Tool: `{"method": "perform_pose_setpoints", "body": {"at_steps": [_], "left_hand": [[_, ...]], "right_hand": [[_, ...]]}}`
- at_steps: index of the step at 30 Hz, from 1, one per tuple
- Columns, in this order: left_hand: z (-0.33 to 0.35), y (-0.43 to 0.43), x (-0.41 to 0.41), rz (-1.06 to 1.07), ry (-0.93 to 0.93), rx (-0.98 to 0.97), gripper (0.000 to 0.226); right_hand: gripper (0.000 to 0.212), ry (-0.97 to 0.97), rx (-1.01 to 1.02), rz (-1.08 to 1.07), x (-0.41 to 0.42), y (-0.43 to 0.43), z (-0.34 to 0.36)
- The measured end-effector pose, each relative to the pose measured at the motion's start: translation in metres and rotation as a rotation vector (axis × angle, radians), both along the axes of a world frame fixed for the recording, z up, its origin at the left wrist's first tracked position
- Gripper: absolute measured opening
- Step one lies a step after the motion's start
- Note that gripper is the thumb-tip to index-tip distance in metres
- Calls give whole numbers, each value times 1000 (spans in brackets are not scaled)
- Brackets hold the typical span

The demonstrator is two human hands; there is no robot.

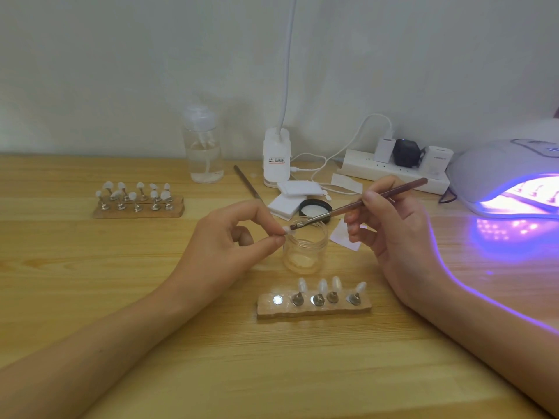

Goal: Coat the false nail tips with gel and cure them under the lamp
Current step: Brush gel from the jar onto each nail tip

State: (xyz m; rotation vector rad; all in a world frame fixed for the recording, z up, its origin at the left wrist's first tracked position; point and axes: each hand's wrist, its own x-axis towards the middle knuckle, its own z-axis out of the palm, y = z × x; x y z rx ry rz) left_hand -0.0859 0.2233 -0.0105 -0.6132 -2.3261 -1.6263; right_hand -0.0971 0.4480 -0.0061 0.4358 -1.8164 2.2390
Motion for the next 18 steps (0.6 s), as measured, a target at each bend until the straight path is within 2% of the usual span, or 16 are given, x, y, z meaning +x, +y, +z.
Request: {"method": "perform_pose_setpoints", "body": {"at_steps": [4,7,11,14,18], "left_hand": [[0,0,0,-1,-5,4,12],[0,0,0,3,-14,8,13],[0,-1,1,-2,-25,3,12],[0,0,0,-9,-33,6,11],[-1,-1,-1,-4,-49,14,12]], "right_hand": [[16,-43,-1,-68,-1,1,-2],[16,-22,-56,-11,-1,1,0],[11,-27,23,-25,-1,0,-1],[15,-46,-7,-64,-1,2,-2],[11,-6,-28,14,0,0,0]]}}
